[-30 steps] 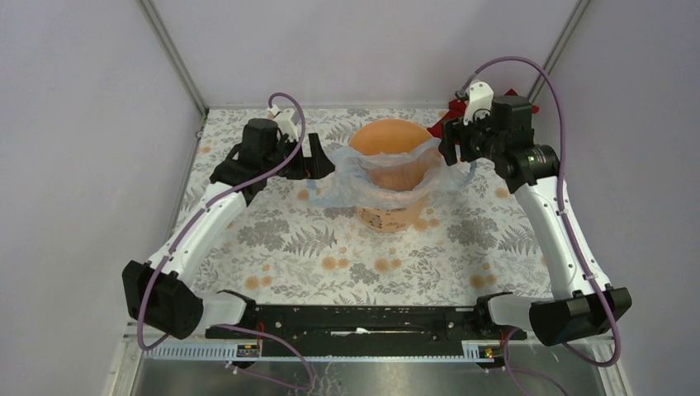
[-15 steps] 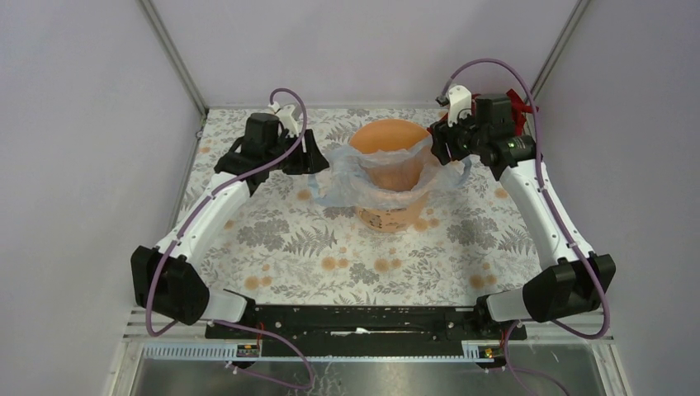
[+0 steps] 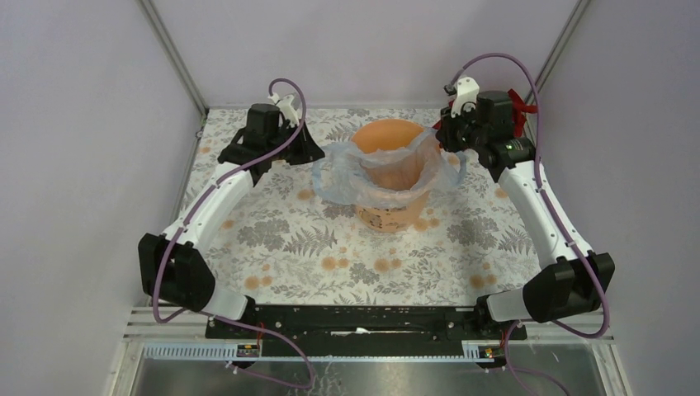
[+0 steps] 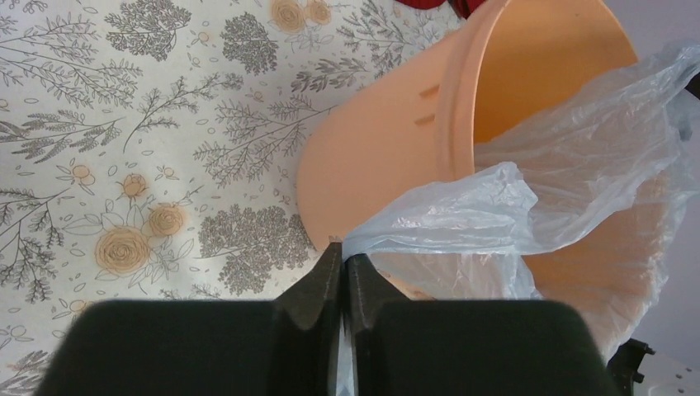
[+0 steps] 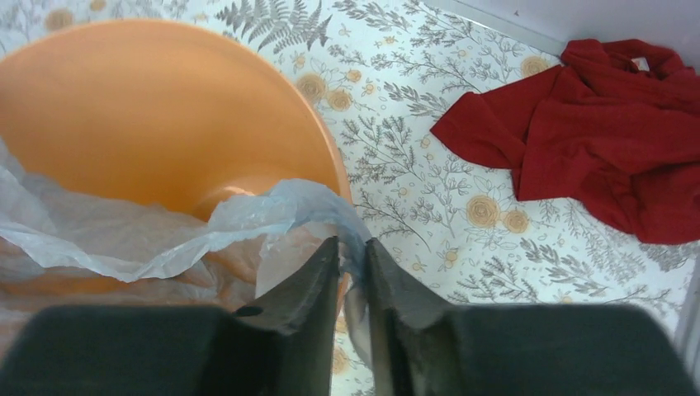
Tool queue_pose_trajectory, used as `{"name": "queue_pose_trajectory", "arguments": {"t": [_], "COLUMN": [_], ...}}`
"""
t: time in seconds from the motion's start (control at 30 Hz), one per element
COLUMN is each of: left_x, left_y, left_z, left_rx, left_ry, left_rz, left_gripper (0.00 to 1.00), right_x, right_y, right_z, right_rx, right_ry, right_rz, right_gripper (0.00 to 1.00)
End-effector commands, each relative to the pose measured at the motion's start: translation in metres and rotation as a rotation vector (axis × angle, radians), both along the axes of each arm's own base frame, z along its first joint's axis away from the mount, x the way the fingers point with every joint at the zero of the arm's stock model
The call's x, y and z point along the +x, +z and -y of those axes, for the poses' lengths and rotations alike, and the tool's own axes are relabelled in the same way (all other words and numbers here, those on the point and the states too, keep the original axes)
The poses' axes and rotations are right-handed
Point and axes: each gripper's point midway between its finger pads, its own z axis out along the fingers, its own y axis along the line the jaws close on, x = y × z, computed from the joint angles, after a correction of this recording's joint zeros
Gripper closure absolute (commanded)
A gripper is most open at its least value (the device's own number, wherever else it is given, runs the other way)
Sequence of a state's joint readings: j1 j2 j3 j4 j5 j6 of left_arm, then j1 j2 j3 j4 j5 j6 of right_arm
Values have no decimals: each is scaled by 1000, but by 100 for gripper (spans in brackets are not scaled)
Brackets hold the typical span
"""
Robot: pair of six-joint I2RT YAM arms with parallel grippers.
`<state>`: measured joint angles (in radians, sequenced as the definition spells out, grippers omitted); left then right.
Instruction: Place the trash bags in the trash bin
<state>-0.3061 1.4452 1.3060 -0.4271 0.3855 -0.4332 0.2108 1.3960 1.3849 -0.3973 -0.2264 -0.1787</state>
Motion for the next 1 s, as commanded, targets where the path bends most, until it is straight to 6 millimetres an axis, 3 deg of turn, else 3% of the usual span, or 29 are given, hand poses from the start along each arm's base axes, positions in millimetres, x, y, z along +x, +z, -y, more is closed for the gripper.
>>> {"name": "queue_pose_trajectory", "arguments": {"t": [0.0,0.13,0.27,0.7,0.83,0.97], "left_x": [22,38,56,113,122,101], "left_y": [31,33,39,15,-8,-48], "left_z": [4,-4,-5,-10,-8,-5], "left_rx": [-60,-93,-141,-192,-177,-160], "left_ry": [25,98,133,220,219,194], "left_rz": [84,89,108,48,-11,-145], "left_gripper": [97,100,100,100,100,100], "right_x": [19,34,49,80,81,69], "right_y": [6,2,-4,-32,-42,-59], "right_z": [7,27,32,39,52,56], "right_rx": [28,8,-1,3,-8,-17], "right_ry": [-112,-257,-308,-381,-419,-438], "right_rz": [45,49,38,-73,-106,-177], "right_gripper": [82,100,100,100,100,100]}}
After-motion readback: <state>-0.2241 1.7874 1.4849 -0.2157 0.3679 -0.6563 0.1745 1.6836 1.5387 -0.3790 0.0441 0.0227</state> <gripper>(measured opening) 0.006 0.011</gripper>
